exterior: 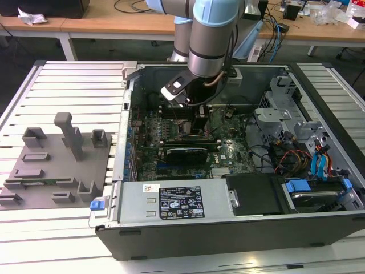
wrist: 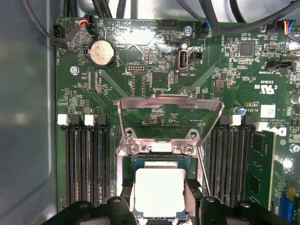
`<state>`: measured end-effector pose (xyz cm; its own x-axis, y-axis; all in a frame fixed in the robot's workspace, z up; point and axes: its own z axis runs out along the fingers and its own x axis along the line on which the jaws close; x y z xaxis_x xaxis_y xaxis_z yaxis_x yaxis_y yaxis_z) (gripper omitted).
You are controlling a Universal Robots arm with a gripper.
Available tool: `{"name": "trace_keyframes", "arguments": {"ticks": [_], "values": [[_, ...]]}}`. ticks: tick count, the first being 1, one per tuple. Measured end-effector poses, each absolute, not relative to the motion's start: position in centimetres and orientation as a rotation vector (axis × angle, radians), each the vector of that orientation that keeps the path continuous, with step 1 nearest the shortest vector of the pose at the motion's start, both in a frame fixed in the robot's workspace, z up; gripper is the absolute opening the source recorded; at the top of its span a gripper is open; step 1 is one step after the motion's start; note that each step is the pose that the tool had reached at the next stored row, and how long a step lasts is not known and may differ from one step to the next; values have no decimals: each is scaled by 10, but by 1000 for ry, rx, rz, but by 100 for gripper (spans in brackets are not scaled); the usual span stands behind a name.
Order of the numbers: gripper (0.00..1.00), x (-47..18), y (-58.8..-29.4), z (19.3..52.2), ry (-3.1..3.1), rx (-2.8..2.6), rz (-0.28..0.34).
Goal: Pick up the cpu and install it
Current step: 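Place the cpu into insertion slot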
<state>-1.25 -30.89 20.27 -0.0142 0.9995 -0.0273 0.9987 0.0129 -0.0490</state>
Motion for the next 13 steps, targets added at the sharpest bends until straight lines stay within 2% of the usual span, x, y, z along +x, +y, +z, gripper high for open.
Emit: {"name": "trace_keyframes", "arguments": {"ticks": [13], "values": [[55, -13, -309, 210, -2232, -2202, 100]]}}
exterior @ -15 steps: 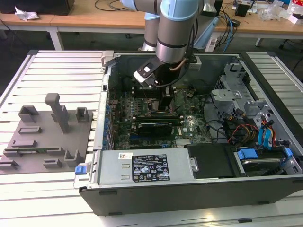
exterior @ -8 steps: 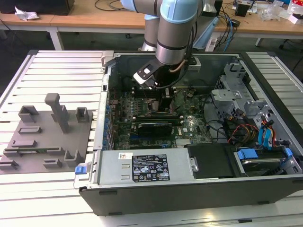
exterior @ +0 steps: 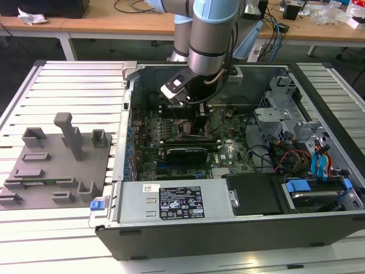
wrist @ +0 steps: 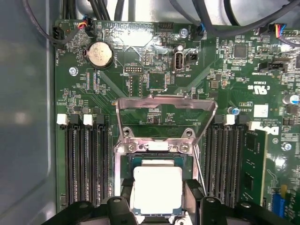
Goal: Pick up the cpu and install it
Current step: 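Place the cpu into insertion slot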
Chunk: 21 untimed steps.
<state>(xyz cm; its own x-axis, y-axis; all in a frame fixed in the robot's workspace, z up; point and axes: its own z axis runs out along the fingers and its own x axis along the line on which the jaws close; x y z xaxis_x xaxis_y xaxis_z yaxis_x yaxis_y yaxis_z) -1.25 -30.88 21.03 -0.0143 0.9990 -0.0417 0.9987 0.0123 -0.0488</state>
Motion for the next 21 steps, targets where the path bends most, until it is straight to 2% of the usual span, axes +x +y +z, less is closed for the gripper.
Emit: {"name": "trace_keyframes", "arguments": {"ticks": [3, 4, 5, 9, 14, 21], "values": [[53, -13, -307, 218, -2232, -2203, 101], [47, -13, -307, 223, -2232, -2203, 101], [34, -13, -307, 226, -2232, -2203, 100], [11, -14, -310, 234, -2234, -2205, 97], [11, -14, -310, 269, -2234, -2205, 96], [11, -14, -310, 290, -2234, -2205, 96]]}}
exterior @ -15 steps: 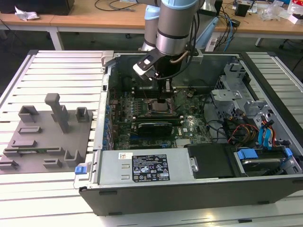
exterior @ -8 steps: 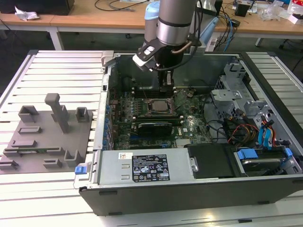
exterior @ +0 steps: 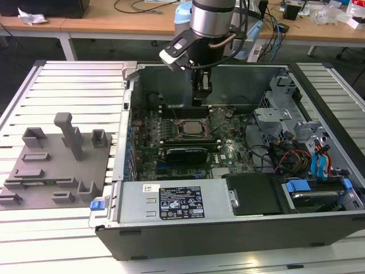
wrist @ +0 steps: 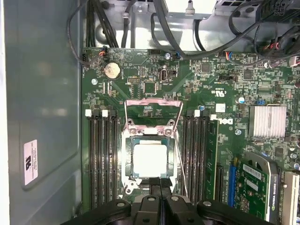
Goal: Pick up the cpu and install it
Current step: 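Place the cpu into insertion slot, then close the cpu cover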
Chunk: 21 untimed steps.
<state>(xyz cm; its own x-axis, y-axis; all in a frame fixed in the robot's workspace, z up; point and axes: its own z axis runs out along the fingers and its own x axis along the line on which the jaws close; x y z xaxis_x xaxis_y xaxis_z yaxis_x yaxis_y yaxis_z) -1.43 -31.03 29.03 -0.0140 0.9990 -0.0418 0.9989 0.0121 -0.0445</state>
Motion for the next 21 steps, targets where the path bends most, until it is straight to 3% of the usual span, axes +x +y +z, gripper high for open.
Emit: {"name": "trace_keyframes", "arguments": {"ticks": [11, 21], "values": [[11, -10, -310, 291, -2234, -2205, 97], [11, 36, -310, 290, -2235, -2206, 103]]}}
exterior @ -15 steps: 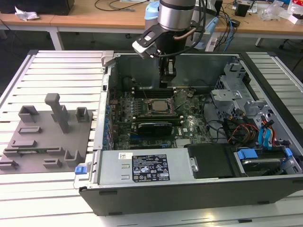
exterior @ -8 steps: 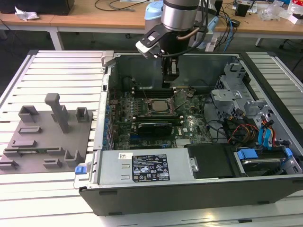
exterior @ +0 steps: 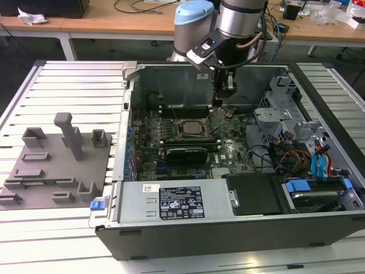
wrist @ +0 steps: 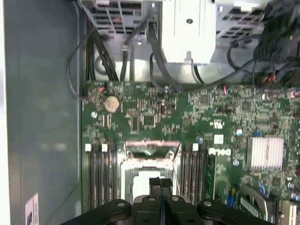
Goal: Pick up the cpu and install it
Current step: 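Close the cpu cover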
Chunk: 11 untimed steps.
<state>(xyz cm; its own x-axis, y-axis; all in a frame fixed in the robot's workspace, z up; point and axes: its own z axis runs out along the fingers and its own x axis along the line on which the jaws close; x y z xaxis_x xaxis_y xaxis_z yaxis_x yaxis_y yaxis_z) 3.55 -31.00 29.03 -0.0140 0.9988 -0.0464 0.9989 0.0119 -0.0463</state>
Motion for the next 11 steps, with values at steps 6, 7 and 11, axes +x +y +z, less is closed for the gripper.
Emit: {"name": "trace_keyframes", "arguments": {"ticks": [6, 7, 11], "values": [[11, 62, -309, 289, 2234, 2205, -105], [11, 65, -309, 289, 2234, 2205, -105], [11, 79, -309, 288, 2234, 2205, -106]]}}
